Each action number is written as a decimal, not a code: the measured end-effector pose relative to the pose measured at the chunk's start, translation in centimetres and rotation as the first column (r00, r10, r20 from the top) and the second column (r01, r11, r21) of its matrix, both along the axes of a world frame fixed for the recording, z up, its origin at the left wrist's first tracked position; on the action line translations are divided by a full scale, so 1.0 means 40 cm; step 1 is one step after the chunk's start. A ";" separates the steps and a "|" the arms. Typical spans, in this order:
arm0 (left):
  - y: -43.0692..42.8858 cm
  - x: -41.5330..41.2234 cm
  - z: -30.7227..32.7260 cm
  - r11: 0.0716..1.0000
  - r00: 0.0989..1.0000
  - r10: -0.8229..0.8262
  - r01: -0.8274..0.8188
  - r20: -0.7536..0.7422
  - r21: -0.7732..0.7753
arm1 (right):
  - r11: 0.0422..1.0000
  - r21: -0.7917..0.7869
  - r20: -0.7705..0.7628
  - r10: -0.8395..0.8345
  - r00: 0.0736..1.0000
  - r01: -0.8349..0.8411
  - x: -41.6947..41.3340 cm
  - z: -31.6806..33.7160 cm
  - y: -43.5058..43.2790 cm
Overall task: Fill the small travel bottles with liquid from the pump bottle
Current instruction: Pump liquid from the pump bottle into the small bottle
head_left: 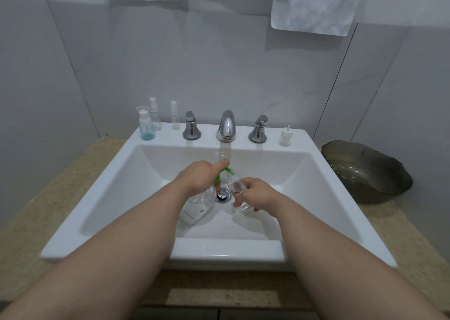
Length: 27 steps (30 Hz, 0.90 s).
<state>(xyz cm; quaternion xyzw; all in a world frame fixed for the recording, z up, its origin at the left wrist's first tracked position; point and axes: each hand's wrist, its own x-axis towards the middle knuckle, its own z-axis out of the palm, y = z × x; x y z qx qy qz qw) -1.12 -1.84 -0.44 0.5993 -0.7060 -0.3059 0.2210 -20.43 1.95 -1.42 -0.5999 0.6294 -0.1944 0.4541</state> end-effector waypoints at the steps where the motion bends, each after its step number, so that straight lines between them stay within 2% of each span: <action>1: 0.000 0.000 0.000 1.000 1.000 0.000 0.000 -0.002 0.000 | 1.000 0.000 0.003 -0.001 1.000 0.001 0.001 0.001 0.000; 27: -0.006 0.003 -0.003 1.000 1.000 0.013 -0.013 -0.020 0.014 | 1.000 0.018 -0.002 -0.005 1.000 0.005 0.004 0.010 0.005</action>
